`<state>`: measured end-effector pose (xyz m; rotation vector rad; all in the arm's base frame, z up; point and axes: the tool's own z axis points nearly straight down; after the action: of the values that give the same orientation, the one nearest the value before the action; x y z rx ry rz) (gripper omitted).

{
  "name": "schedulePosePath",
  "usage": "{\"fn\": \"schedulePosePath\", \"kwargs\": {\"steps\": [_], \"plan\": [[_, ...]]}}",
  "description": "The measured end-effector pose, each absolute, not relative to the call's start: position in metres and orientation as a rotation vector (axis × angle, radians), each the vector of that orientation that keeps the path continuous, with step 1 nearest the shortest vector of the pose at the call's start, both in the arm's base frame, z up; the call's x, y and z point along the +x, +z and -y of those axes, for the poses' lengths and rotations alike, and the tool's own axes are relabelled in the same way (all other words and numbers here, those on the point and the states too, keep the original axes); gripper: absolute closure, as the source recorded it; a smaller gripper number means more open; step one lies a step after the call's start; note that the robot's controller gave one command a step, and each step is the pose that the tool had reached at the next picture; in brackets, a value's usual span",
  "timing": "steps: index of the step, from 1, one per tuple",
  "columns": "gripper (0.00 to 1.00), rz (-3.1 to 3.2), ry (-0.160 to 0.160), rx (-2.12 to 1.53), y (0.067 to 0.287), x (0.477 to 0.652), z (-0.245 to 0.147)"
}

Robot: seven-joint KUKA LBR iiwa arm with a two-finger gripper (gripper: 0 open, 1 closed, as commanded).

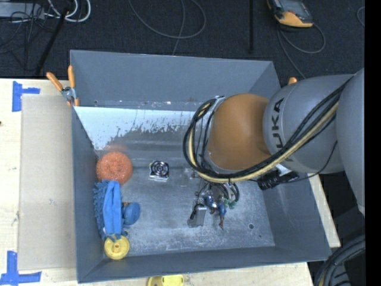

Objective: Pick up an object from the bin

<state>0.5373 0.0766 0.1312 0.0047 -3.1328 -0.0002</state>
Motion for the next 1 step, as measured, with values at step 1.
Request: {"fn": "schedulePosePath", "kwargs": {"steps": [1], "plan": [[0.0,3.14,-0.001,0.002,0.1353,0.5392,-0.0763]]}}
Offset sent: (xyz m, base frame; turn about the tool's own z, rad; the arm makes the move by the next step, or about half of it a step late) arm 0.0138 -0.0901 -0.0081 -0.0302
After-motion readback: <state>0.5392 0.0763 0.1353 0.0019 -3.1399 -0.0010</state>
